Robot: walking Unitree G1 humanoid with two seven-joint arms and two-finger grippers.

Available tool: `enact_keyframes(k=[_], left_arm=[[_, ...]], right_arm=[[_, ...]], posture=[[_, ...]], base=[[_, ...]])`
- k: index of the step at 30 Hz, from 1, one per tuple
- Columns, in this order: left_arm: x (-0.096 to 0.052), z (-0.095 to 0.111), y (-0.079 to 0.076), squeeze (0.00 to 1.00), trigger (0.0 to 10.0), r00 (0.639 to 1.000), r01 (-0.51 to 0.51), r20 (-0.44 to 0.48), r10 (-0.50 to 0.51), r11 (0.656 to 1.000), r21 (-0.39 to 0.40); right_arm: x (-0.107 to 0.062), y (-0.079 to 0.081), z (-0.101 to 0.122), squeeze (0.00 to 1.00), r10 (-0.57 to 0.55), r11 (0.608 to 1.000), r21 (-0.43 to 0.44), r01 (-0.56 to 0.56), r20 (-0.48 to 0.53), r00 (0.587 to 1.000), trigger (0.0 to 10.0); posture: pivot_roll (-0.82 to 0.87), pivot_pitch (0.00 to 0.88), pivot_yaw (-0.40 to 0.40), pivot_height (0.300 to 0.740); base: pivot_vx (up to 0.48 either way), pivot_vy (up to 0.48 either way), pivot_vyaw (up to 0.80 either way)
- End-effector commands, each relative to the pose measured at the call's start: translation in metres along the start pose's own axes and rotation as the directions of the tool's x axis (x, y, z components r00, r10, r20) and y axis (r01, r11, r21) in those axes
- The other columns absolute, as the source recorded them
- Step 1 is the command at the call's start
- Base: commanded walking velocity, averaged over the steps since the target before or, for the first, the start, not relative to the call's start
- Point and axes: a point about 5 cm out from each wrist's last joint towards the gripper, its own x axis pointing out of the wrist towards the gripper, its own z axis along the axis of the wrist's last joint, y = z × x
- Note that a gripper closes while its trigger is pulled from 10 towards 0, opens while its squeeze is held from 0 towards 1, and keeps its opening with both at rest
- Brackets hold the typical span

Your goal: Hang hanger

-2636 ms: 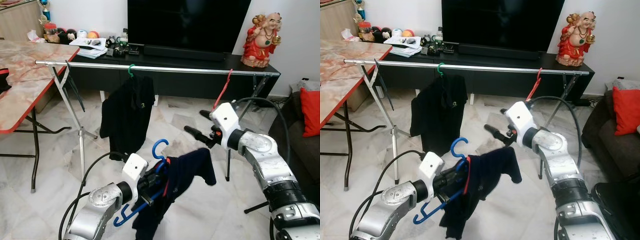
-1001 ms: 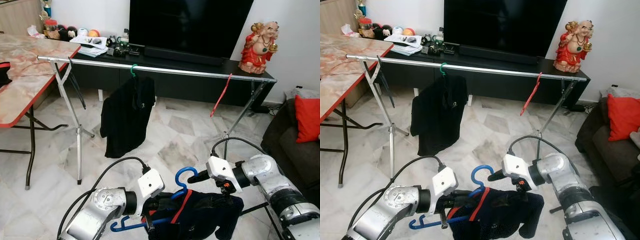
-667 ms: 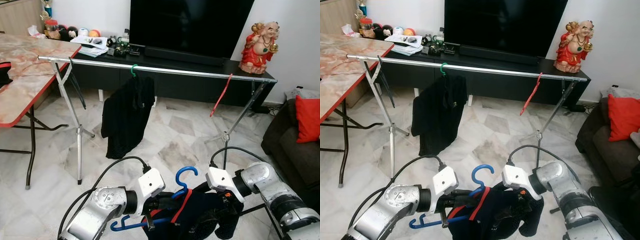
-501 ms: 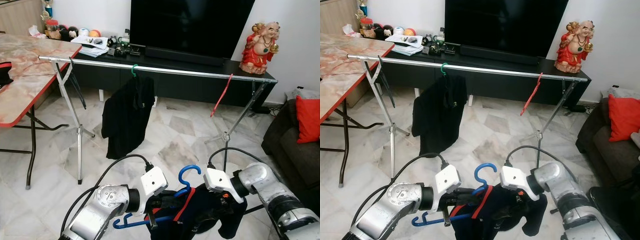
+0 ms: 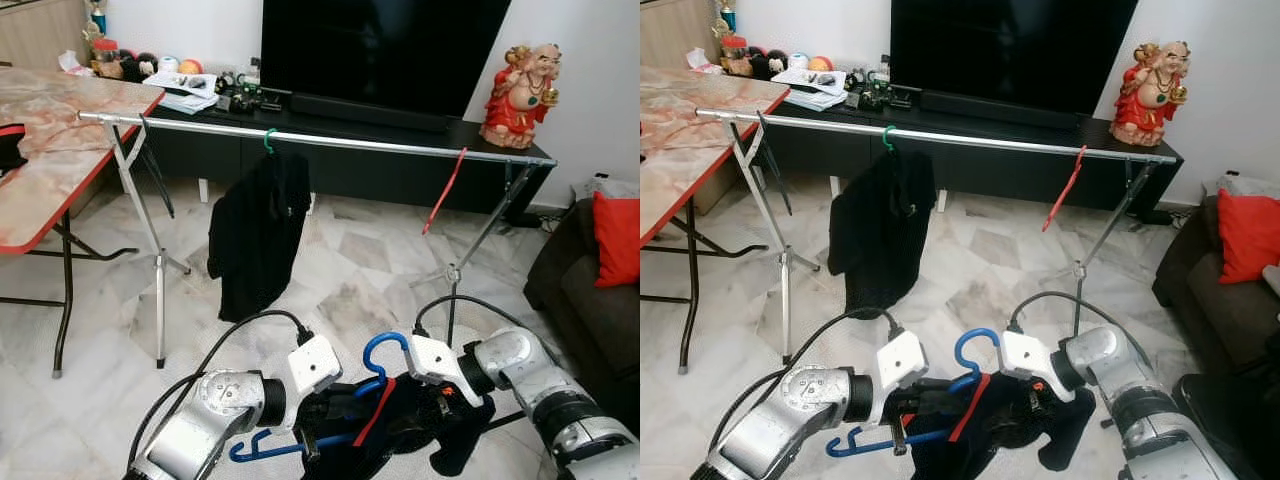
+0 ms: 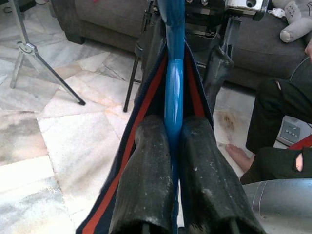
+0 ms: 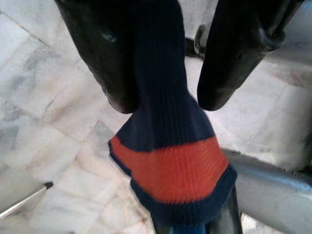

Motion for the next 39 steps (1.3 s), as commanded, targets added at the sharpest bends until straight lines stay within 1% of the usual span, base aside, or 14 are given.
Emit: enact_keyframes(k=[1,6,12,21,34,36,37,38,39], left_arm=[[0.0079,0.0189,-0.0049,0.0,10.0,0.997,0.035,0.063,-0.039,0.997,0.062],[0.0081,0.019,-0.0048,0.0,10.0,0.997,0.034,0.064,-0.038,0.997,0.064],[0.0082,0.0175,-0.0055,0.0,10.0,0.998,0.033,0.058,-0.038,0.997,0.076],[0.008,0.0199,-0.0035,0.0,10.0,0.998,0.031,0.059,-0.036,0.996,0.09],[0.0073,0.0201,-0.0014,0.0,10.0,0.999,0.022,0.046,-0.028,0.992,0.125],[0.007,0.0191,-0.0019,0.0,10.0,0.998,0.034,0.039,-0.039,0.993,0.115],[0.0066,0.0189,-0.0022,0.11,10.0,0.998,0.041,0.038,-0.046,0.993,0.113],[0.006,0.0182,-0.0027,0.88,10.0,0.998,0.051,0.032,-0.055,0.992,0.119],[0.006,0.0182,-0.0027,0.88,10.0,0.998,0.051,0.032,-0.055,0.992,0.119]], right_arm=[[-0.0001,-0.0023,0.0042,0.0,-0.006,1.0,-0.002,0.006,0.02,1.0,0.0],[0.0003,-0.0028,0.0053,0.0,-0.012,1.0,0.009,0.011,0.043,0.999,0.0],[0.0028,-0.0003,0.0029,0.0,0.009,1.0,0.012,-0.01,0.035,0.999,0.0],[0.0062,0.0001,0.0056,0.0,0.028,1.0,0.005,-0.028,0.049,0.998,0.0],[0.0048,-0.0004,0.0072,0.0,0.036,0.999,0.003,-0.036,0.053,0.998,0.0],[0.004,-0.0007,0.0071,0.0,0.033,0.999,0.003,-0.033,0.052,0.998,0.0],[0.0036,-0.0009,0.007,0.0,0.031,1.0,0.003,-0.031,0.05,0.998,0.0],[0.0033,-0.0011,0.007,0.0,0.027,1.0,0.004,-0.028,0.048,0.998,0.0],[0.0033,-0.0011,0.007,0.0,0.027,1.0,0.004,-0.028,0.048,0.998,0.0]], posture=[[0.23,0.0,-0.143,0.74],[0.23,0.0,-0.143,0.74],[0.23,0.0,-0.142,0.74],[0.23,0.0,-0.14,0.74],[0.23,0.0,-0.141,0.74],[0.23,0.0,-0.14,0.74],[0.23,0.0,-0.14,0.74],[0.23,0.0,-0.14,0.74],[0.23,0.0,-0.14,0.74]], base=[[0.0,0.0,0.0],[0.0,0.0,0.0],[0.0,0.0,0.0],[0.0,0.0,0.0],[0.0,0.0,0.0],[0.0,0.0,0.0],[0.0,0.0,0.0],[0.0,0.0,0.0],[0.0,0.0,0.0]])
